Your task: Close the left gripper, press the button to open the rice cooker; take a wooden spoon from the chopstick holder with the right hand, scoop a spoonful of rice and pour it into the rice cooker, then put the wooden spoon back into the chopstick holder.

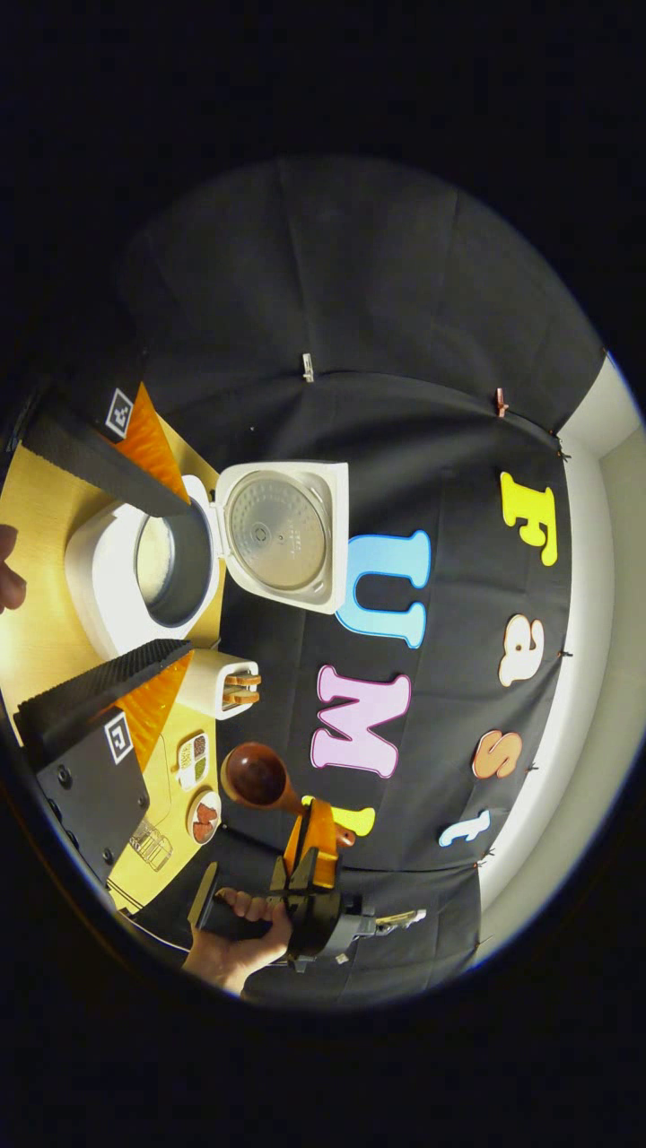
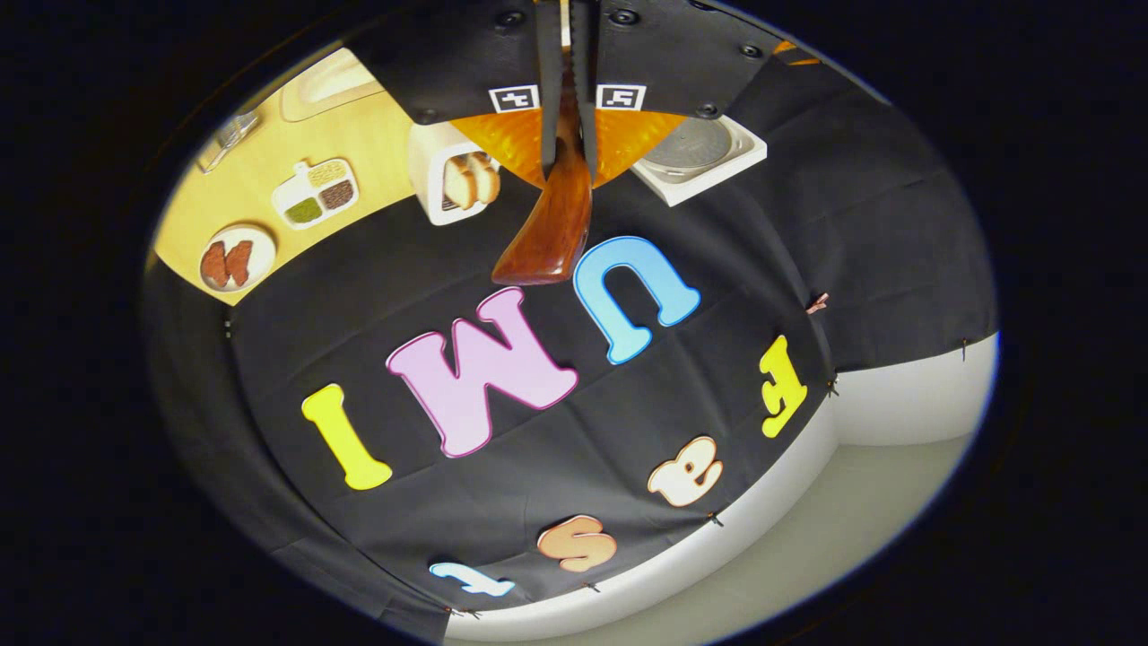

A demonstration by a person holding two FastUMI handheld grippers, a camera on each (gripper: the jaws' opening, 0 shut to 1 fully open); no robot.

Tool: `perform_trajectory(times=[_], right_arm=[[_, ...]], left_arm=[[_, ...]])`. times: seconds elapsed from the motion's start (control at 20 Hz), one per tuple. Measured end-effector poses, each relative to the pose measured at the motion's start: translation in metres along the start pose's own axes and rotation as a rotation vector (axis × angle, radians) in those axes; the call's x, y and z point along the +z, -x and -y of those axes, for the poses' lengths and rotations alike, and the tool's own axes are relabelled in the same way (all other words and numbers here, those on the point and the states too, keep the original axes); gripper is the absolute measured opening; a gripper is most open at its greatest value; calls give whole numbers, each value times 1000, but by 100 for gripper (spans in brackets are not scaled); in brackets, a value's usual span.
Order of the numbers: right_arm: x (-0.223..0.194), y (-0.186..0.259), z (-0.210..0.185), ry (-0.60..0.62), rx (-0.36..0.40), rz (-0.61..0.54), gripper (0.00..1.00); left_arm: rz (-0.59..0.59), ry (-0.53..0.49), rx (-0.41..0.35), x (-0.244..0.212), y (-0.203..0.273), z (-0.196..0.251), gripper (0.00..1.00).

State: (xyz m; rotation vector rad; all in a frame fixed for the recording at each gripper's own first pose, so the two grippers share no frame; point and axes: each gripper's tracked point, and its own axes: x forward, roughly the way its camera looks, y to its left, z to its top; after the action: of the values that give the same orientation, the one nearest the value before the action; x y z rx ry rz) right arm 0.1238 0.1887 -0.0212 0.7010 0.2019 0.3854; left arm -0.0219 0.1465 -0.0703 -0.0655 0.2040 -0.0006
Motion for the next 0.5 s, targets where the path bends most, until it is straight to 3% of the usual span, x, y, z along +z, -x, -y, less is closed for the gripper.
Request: perform_trajectory(times=[0.3, 0.5], right_arm=[[40, 51, 88, 54, -88, 38, 8], [45, 74, 155, 120, -176, 22, 8]], left_arm=[[12, -11, -4, 9, -9, 34, 94], [17, -41, 4, 17, -12, 56, 94]])
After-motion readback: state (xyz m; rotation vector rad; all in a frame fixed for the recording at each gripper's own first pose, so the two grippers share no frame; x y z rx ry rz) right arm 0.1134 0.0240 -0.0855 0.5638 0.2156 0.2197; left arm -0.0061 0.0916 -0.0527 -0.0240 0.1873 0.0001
